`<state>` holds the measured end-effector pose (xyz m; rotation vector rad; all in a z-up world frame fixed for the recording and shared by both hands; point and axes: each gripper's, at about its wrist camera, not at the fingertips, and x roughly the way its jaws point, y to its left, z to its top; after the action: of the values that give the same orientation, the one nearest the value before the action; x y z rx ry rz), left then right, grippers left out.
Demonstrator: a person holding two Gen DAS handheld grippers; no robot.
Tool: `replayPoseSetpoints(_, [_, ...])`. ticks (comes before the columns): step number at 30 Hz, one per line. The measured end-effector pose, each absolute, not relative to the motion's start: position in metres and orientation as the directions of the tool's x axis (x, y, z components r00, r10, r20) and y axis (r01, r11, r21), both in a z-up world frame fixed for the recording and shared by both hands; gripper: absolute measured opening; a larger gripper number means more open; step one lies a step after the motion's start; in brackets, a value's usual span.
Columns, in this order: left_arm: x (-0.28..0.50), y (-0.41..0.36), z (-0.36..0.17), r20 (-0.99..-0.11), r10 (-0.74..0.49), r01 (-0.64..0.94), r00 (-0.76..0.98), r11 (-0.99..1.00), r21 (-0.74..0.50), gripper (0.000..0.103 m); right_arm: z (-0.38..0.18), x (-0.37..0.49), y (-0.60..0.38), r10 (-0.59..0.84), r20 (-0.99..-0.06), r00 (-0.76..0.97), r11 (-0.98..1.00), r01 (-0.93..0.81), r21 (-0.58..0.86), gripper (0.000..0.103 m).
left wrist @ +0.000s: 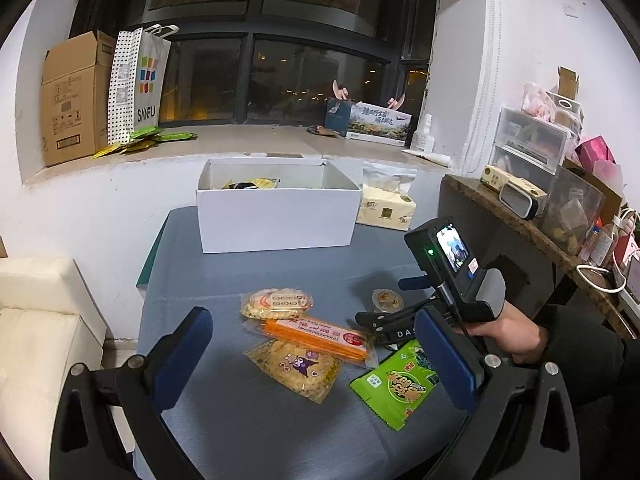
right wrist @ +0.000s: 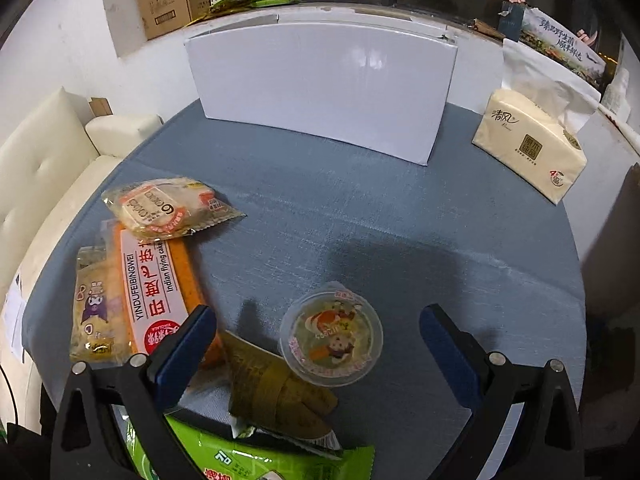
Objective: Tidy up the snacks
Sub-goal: 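Withdraw both grippers from the box back to the remaining snacks, then grasp the cartoon jelly cup with the right gripper while the left gripper grasps the round bread bag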
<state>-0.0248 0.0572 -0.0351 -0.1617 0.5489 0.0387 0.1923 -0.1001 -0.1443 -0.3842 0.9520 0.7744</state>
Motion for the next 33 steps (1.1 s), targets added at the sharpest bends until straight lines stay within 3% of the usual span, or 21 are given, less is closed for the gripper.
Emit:
replayPoseSetpoints(6, [-0.024, 0.058, -0.039, -0.530, 0.002, -0.090, 0.848, 0.986, -0.141, 0.103, -0.144, 0.190, -0.097, 0.410, -0.842, 0.351, 0.675, -0.738, 0.021, 0.103])
replayPoseSetpoints(8, [-0.023, 0.057, -0.040, -0.533, 0.003, -0.090, 0.846, 0.986, -0.138, 0.103, -0.144, 0.192, -0.095, 0.409, -0.841, 0.353, 0.680, -0.733, 0.023, 0.096])
replayPoseSetpoints(9, [-0.023, 0.056, -0.041, -0.535, 0.004, -0.091, 0.845, 0.986, -0.136, 0.103, -0.145, 0.194, -0.096, 0.404, -0.844, 0.353, 0.684, -0.730, 0.022, 0.078])
replayPoseSetpoints(10, [-0.022, 0.056, -0.042, -0.539, 0.008, -0.095, 0.842, 0.987, -0.134, 0.103, -0.146, 0.196, -0.096, 0.394, -0.847, 0.356, 0.690, -0.723, 0.017, 0.050])
replayPoseSetpoints(19, [0.000, 0.059, -0.056, -0.593, -0.003, -0.095, 0.806, 0.986, -0.135, 0.103, -0.136, 0.201, -0.114, 0.428, -0.821, 0.379, 0.717, -0.694, 0.054, 0.051])
replayPoseSetpoints(33, [0.143, 0.088, -0.131, -0.799, -0.002, -0.125, 0.601, 0.987, -0.097, 0.103, -0.075, 0.161, -0.182, 0.557, -0.696, 0.454, 0.709, -0.696, 0.114, 0.051])
